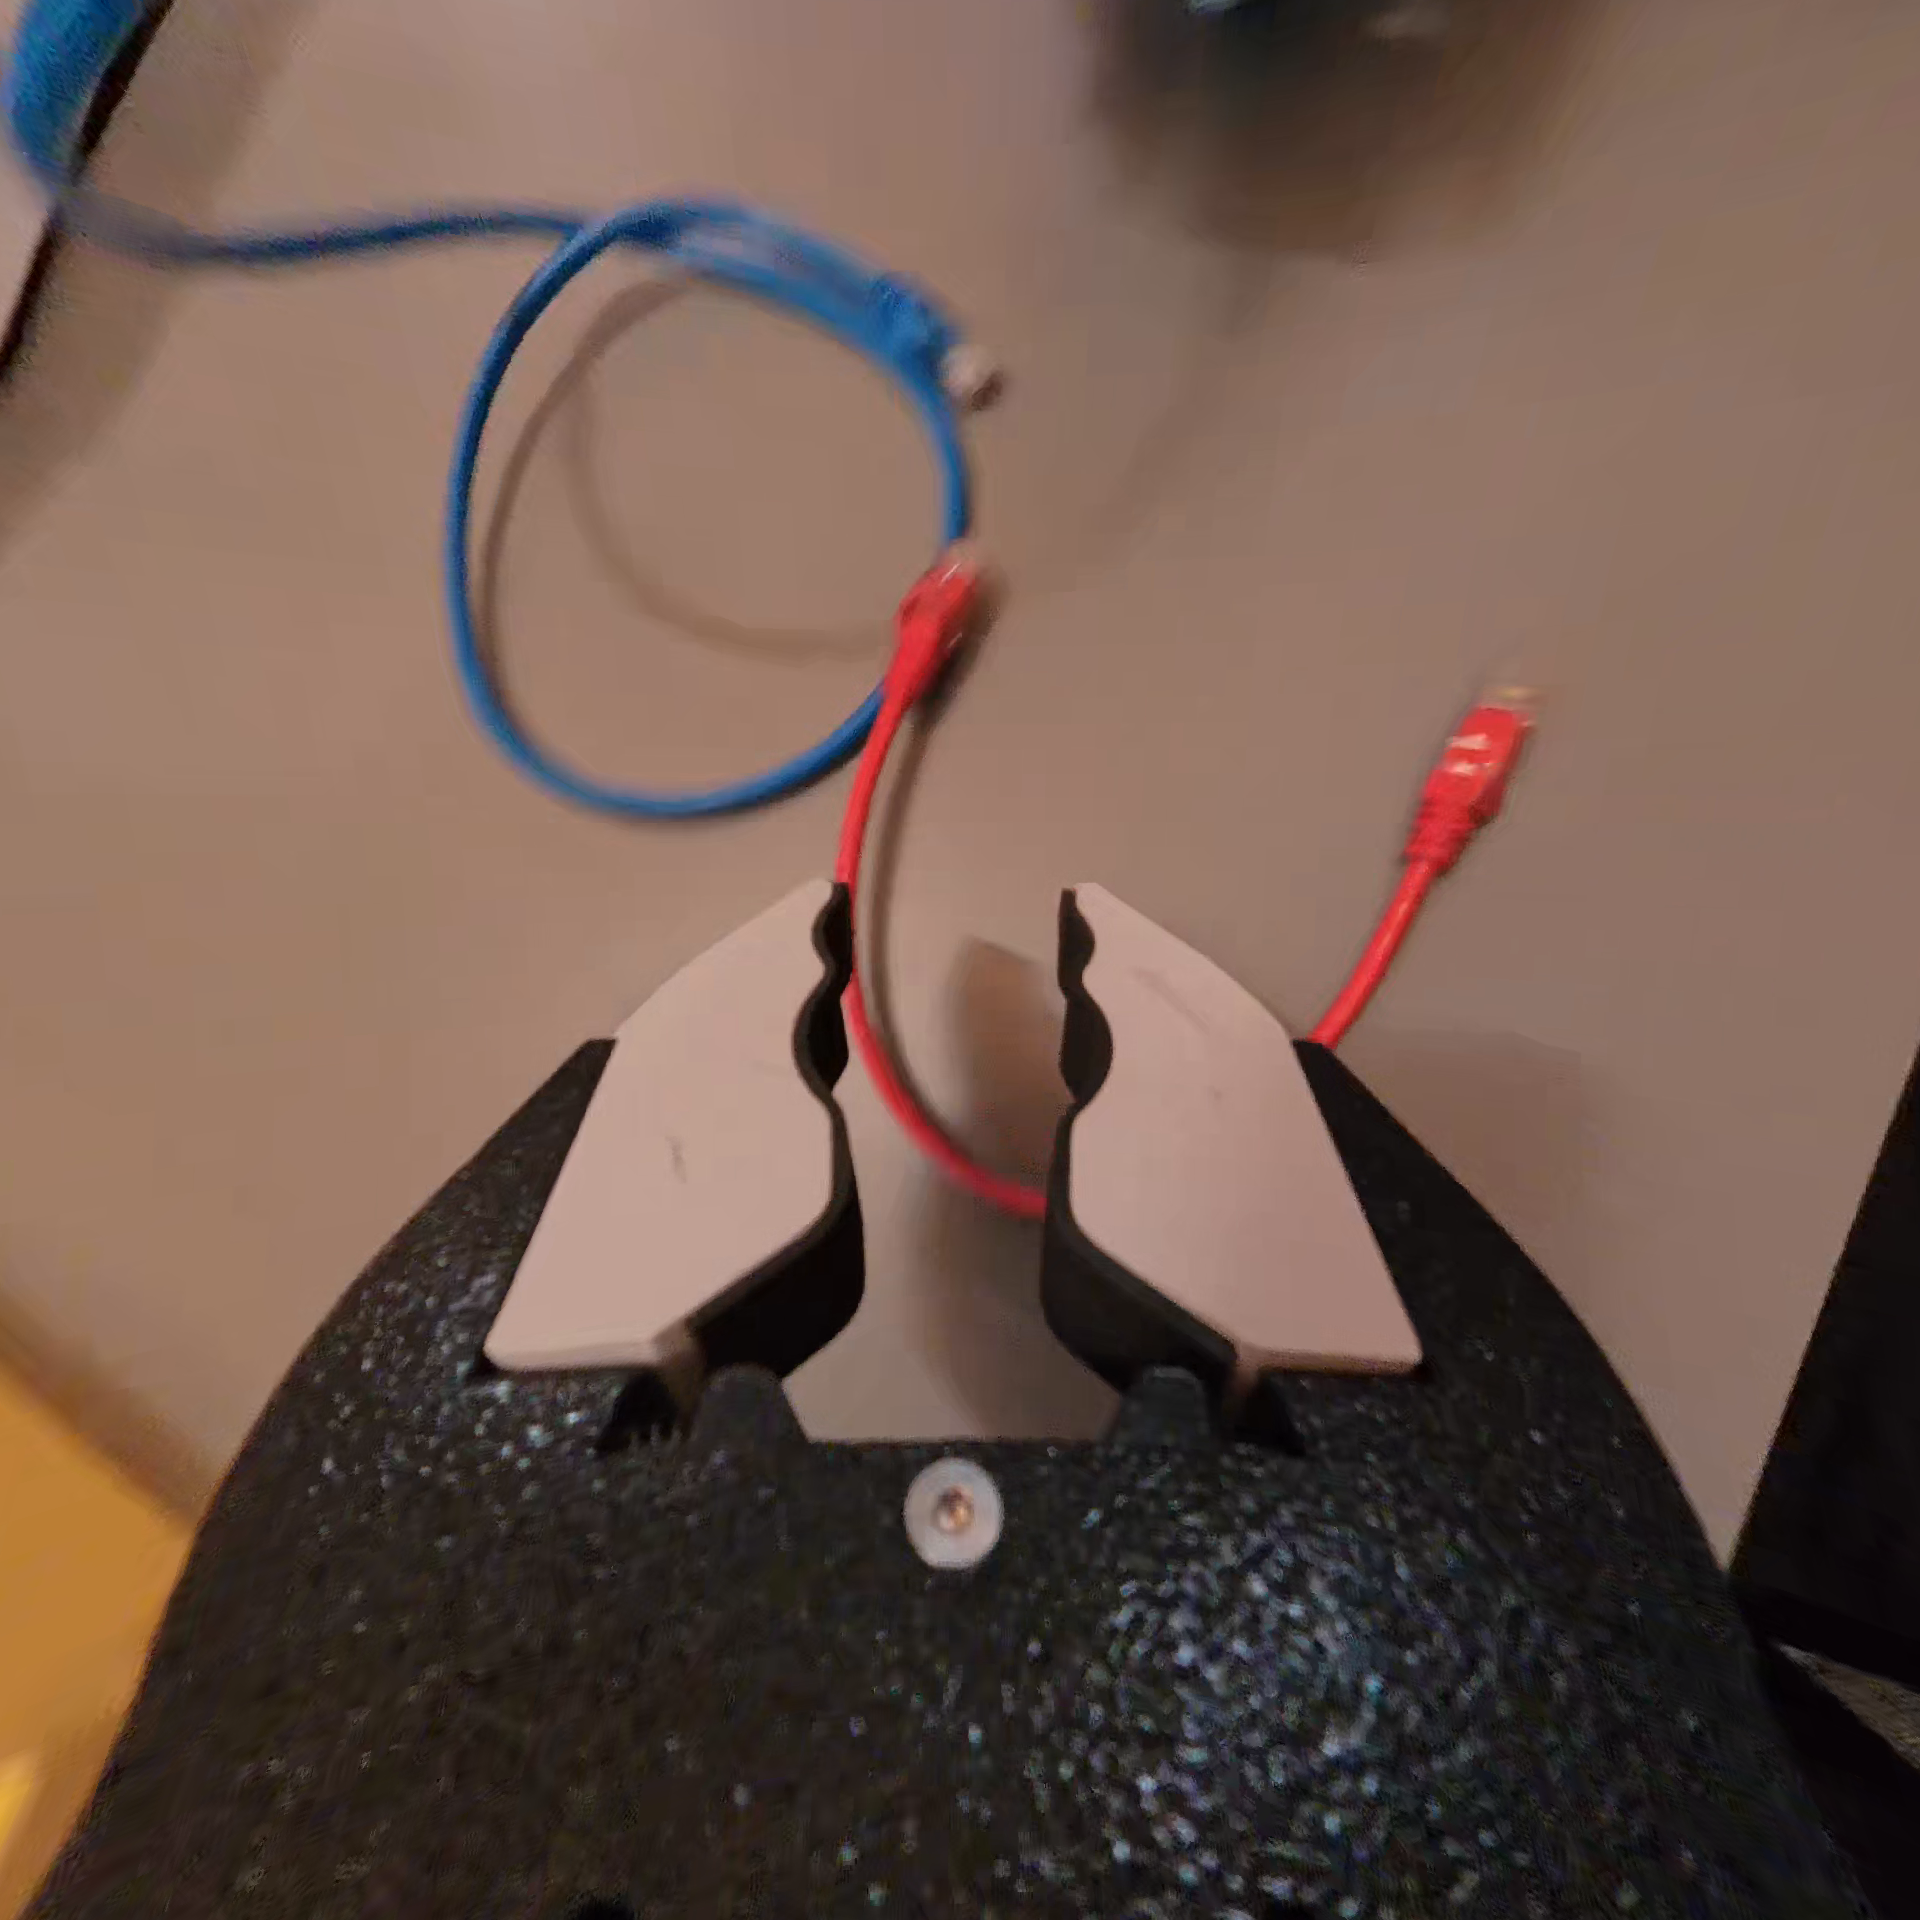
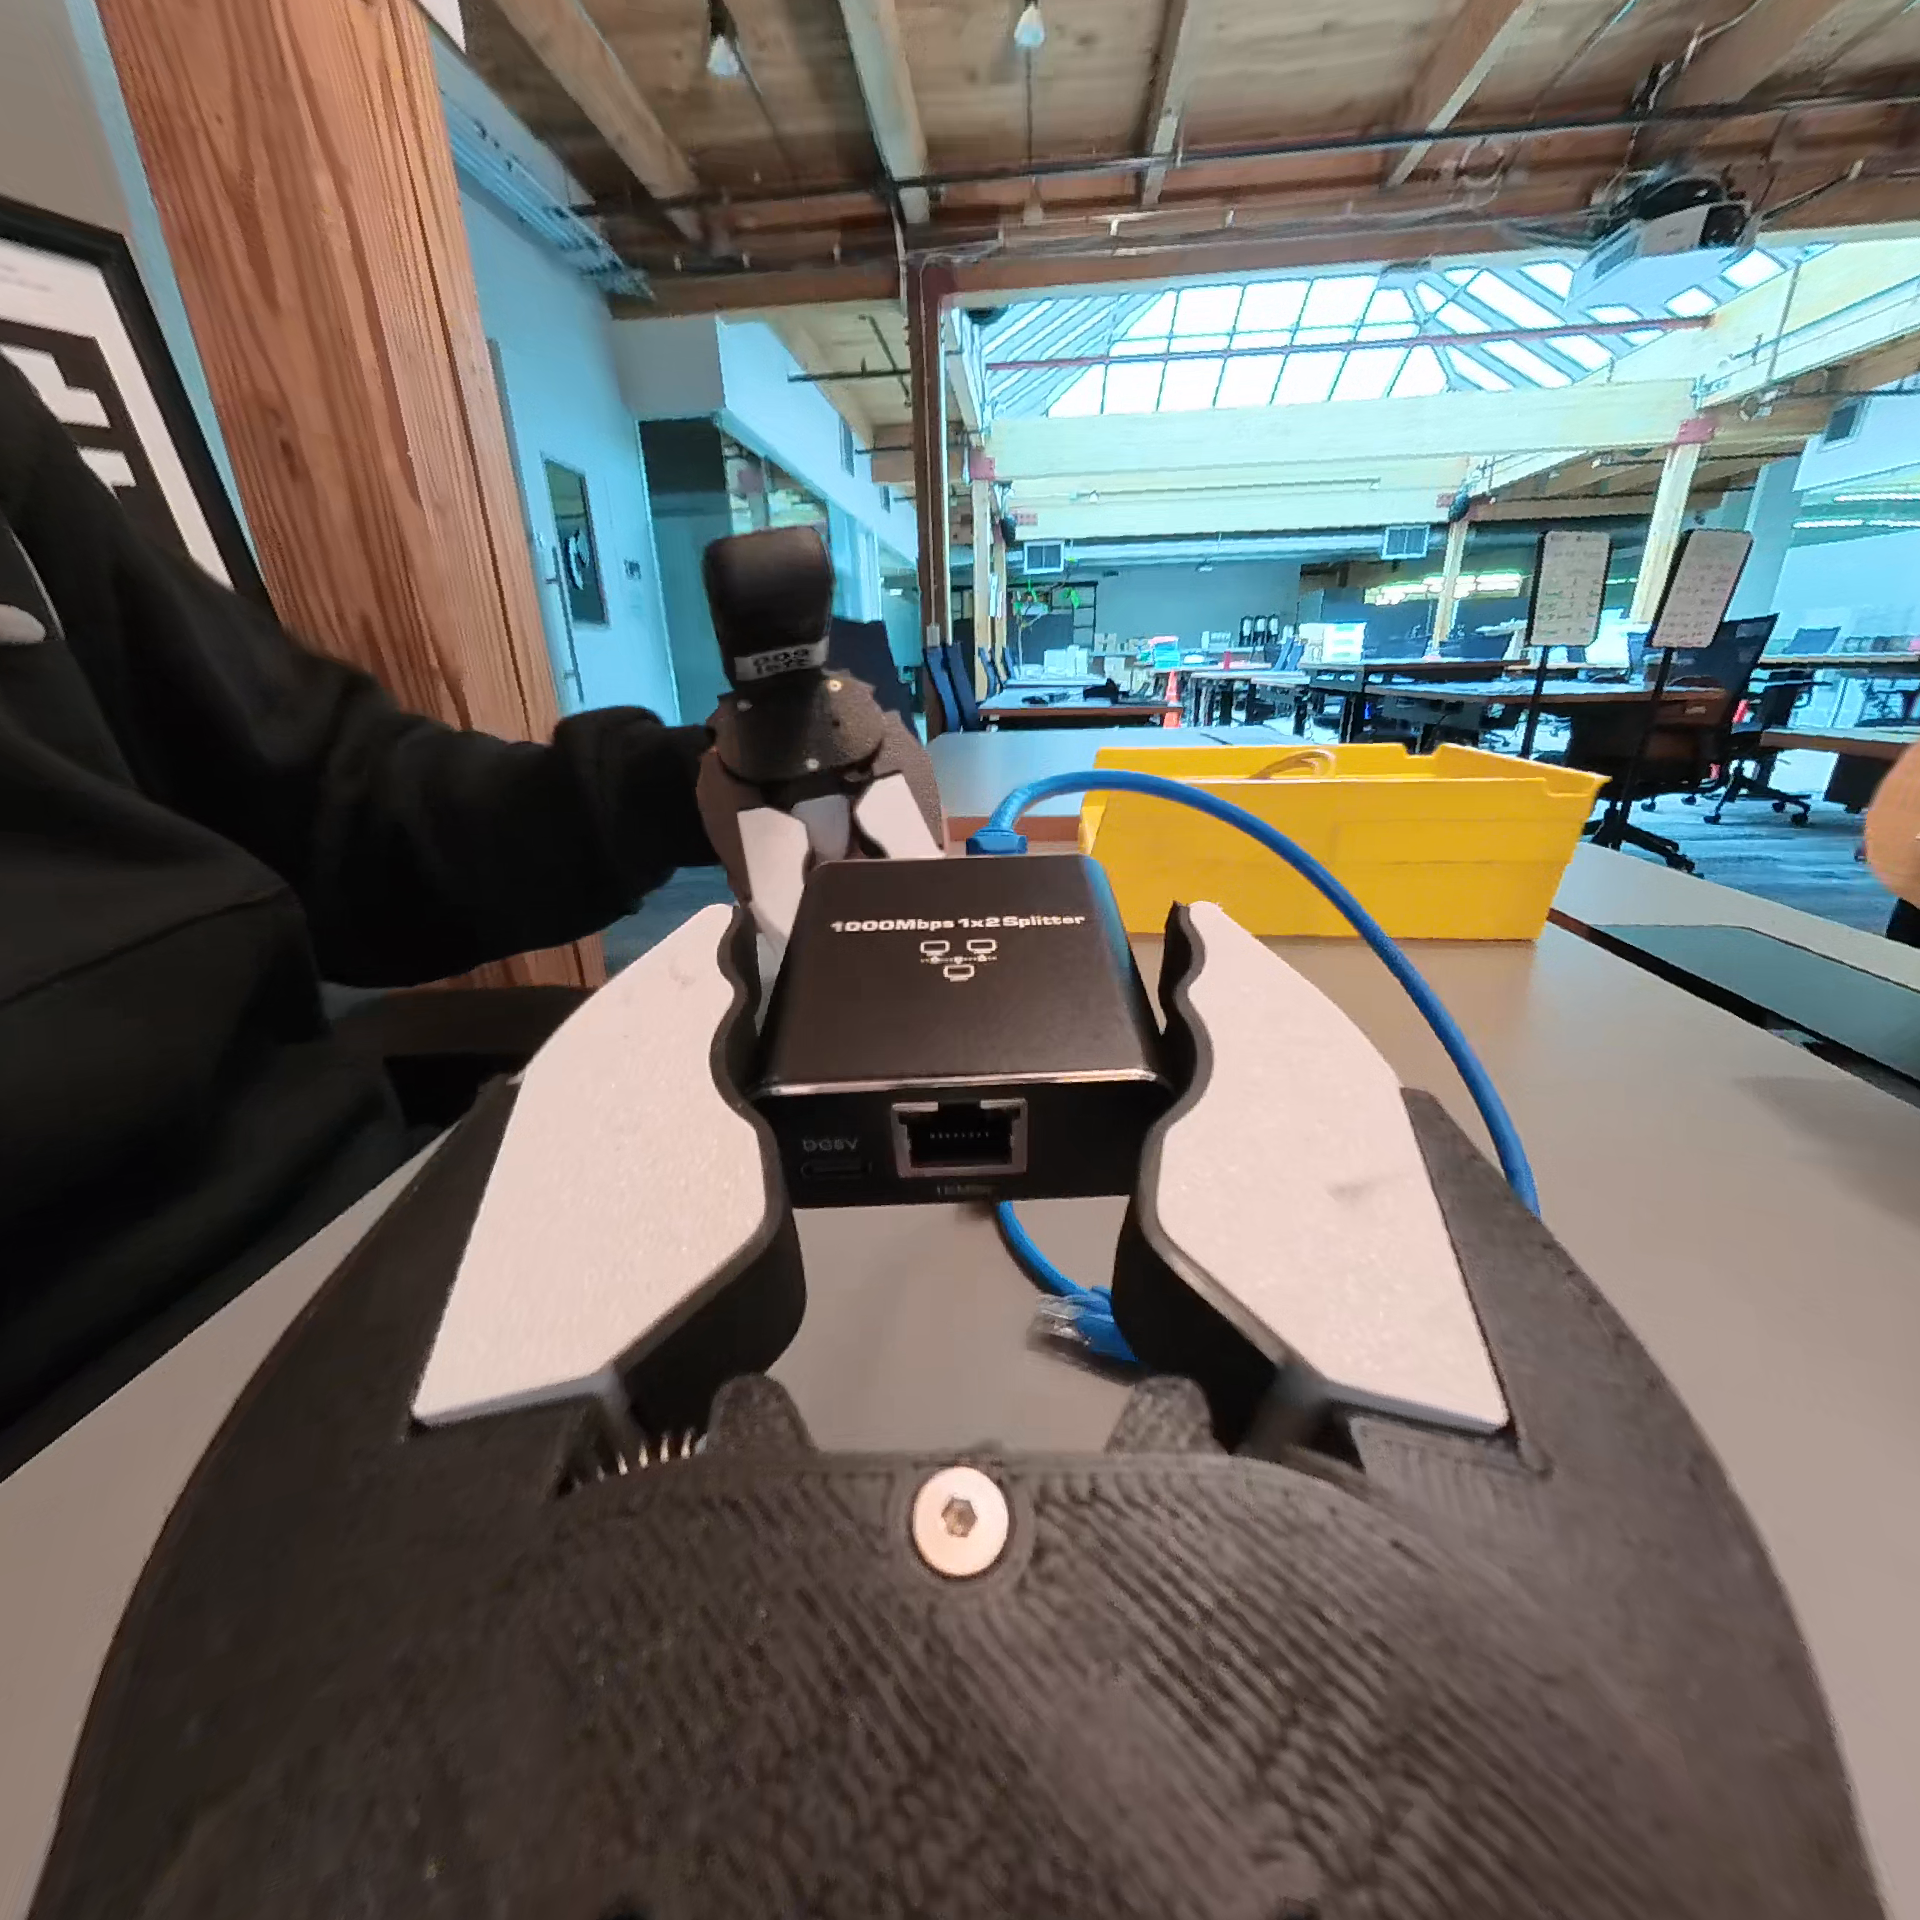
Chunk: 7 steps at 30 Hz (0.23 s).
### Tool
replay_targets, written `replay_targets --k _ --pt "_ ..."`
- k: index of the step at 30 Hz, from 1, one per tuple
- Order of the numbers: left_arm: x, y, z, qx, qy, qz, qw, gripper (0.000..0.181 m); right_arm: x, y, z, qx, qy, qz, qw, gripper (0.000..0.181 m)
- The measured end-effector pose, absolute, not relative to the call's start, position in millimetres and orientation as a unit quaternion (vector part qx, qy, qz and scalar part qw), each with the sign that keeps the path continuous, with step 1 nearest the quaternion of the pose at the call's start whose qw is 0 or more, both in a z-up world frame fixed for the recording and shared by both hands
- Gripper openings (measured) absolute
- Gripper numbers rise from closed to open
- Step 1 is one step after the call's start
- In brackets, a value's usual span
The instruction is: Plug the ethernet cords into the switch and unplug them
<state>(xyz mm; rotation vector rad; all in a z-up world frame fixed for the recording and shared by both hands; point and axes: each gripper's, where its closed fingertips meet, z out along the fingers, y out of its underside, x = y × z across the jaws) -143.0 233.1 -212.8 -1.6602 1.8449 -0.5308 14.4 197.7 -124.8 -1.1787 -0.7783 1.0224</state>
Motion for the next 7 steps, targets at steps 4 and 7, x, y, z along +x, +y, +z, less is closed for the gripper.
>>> replay_targets --k 4,7 --pt "-108.0 225.4 -220.6 -0.577 0.719 -0.256 0.289 0.036 11.5 196.3 -126.4 -0.519 -0.352 0.441 0.642 0.074" --pt "-96.6 240.8 -239.3 -0.588 0.722 -0.245 0.269 0.034 12.8 196.9 -125.7 -0.518 -0.348 0.443 0.644 0.074"
